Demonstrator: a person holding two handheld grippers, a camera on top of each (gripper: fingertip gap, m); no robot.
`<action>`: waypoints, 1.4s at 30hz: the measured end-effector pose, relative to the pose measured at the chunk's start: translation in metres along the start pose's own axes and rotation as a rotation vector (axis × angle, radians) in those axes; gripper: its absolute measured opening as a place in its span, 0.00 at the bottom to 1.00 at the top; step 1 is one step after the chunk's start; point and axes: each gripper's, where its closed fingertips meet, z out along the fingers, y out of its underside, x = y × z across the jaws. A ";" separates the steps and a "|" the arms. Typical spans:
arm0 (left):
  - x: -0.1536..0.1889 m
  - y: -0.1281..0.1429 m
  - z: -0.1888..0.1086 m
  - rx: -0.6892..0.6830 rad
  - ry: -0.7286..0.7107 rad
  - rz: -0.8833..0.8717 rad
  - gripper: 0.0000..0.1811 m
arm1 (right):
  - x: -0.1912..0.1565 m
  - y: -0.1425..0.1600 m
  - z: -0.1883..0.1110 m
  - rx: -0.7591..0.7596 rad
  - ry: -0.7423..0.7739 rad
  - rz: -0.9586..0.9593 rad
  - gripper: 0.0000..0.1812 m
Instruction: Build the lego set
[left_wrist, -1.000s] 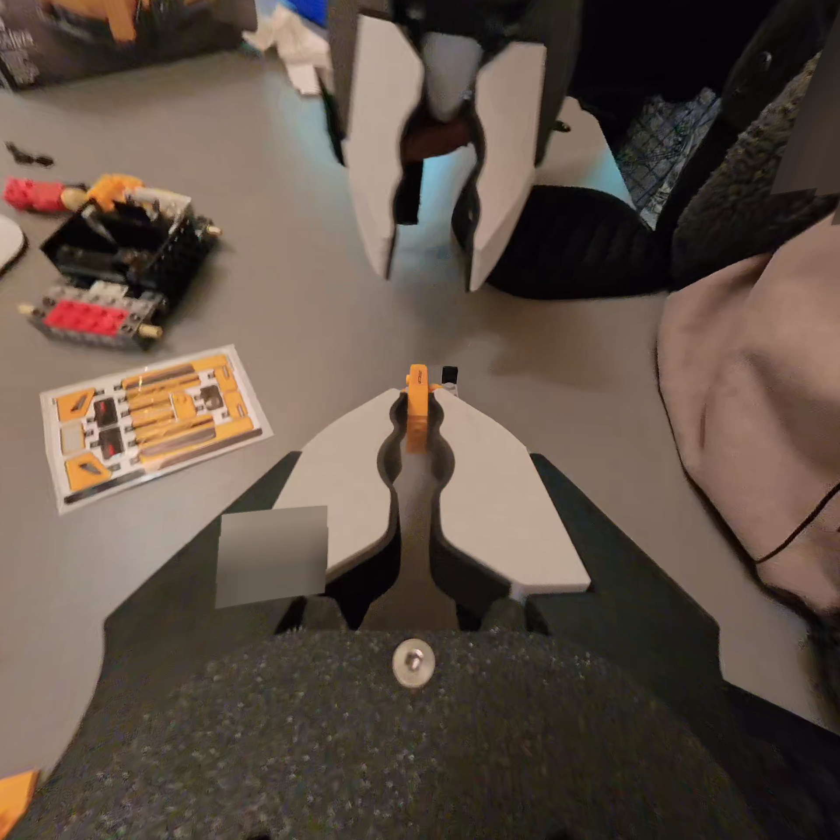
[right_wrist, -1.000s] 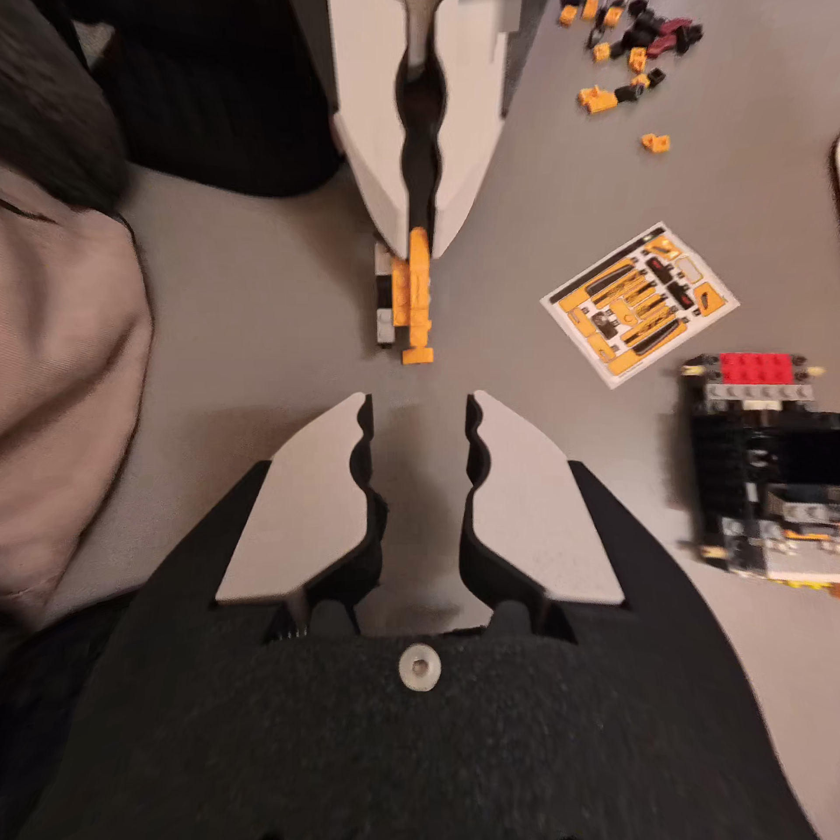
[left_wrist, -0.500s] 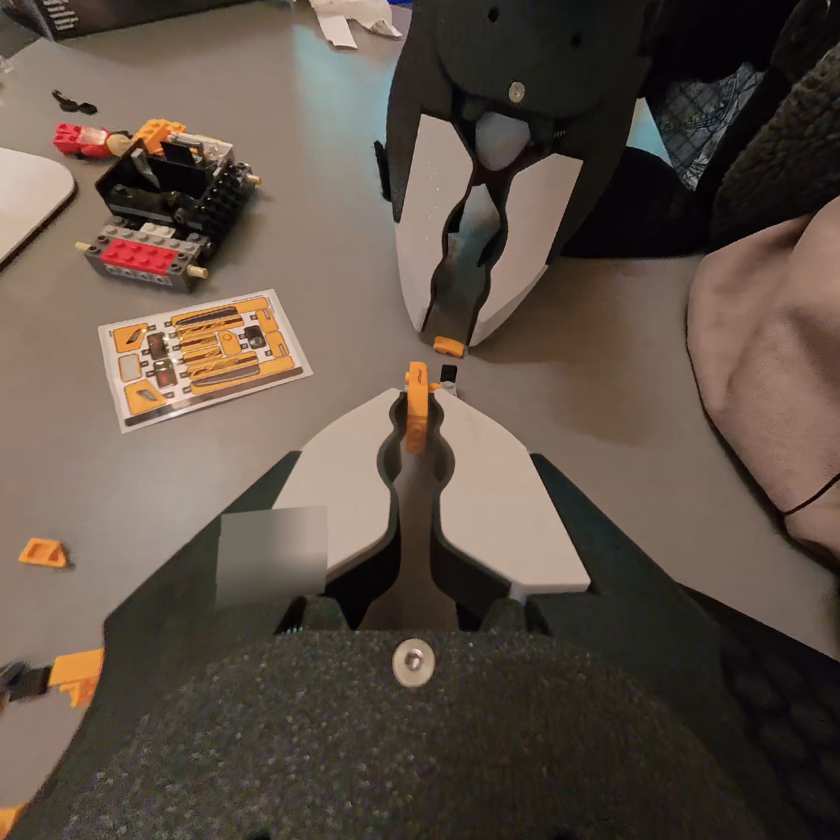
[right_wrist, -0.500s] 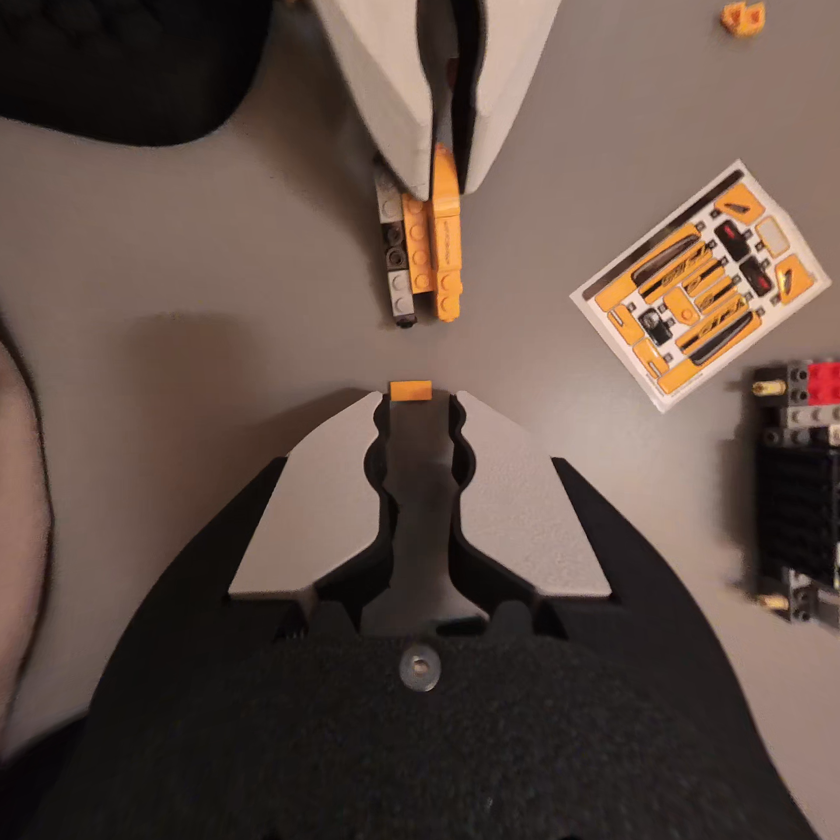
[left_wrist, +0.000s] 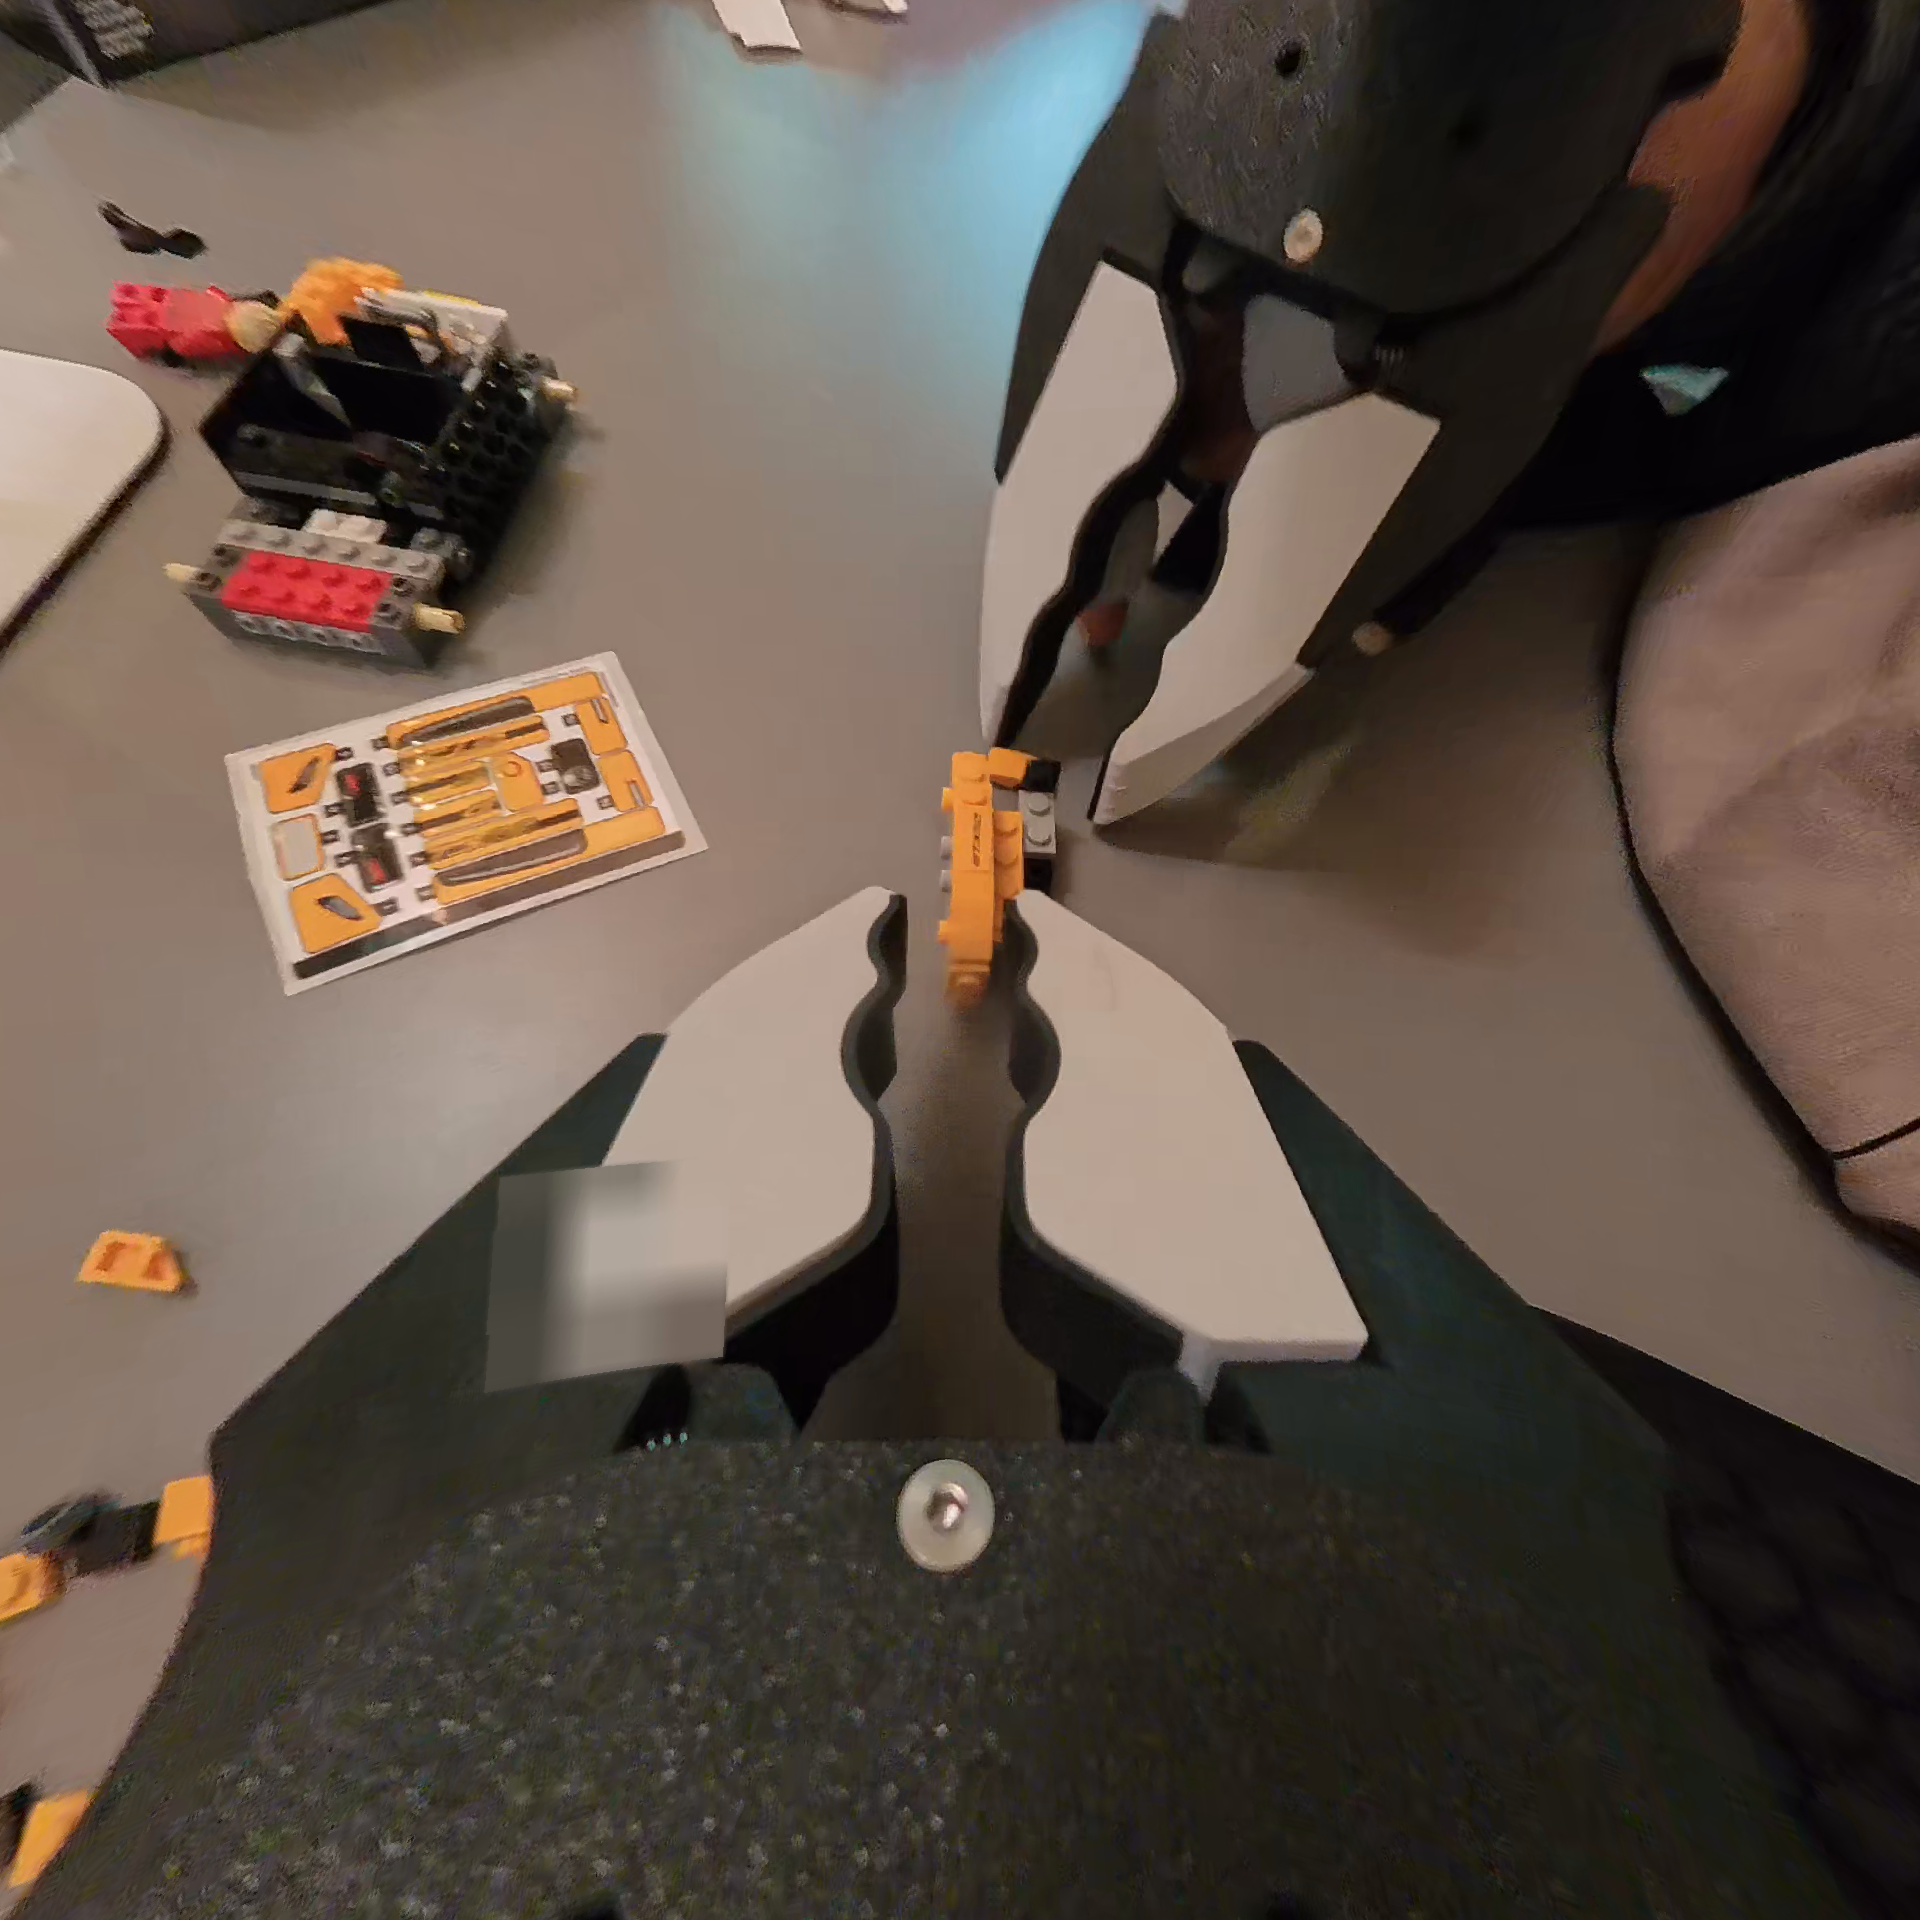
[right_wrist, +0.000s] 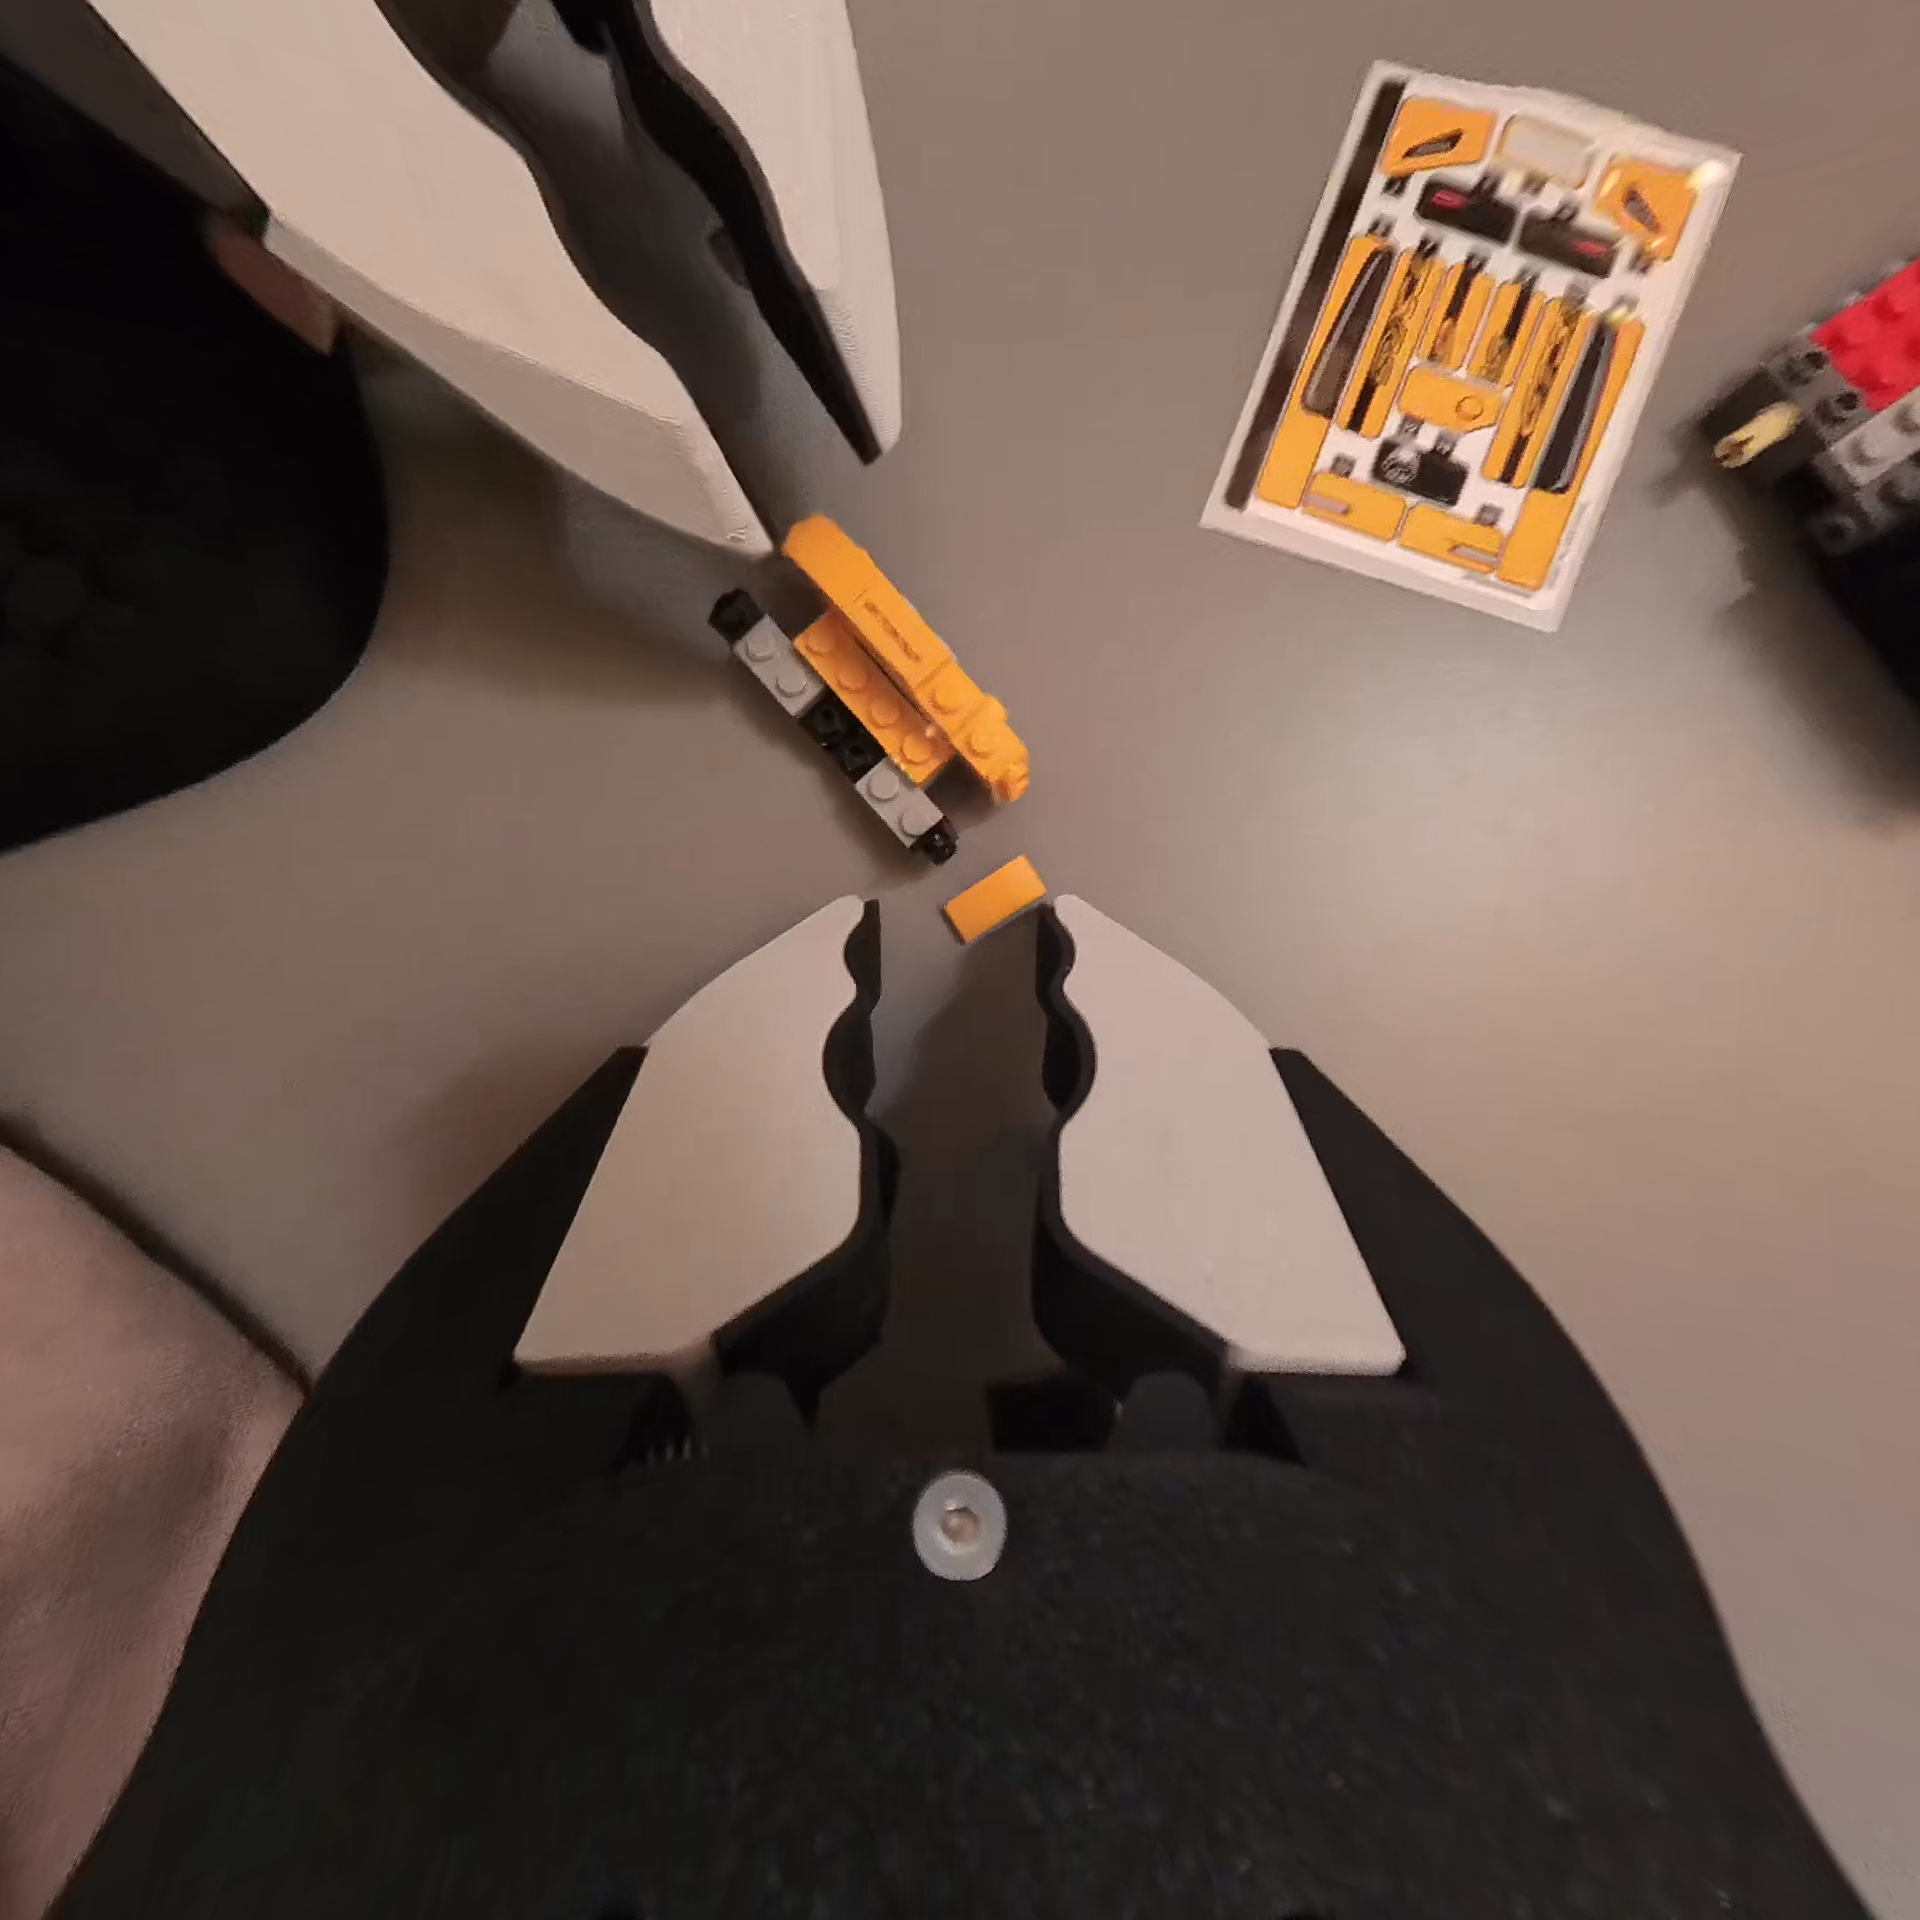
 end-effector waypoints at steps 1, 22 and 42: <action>-0.002 -0.002 -0.002 0.010 -0.012 0.000 0.09 | 0.002 0.000 0.001 0.007 0.032 -0.004 0.13; 0.005 0.004 0.009 -0.014 0.018 0.011 0.17 | 0.006 -0.025 -0.029 0.083 -0.292 -0.539 0.04; 0.001 0.007 0.010 -0.027 0.006 -0.011 0.12 | -0.002 -0.044 -0.028 0.111 -0.702 -0.132 0.04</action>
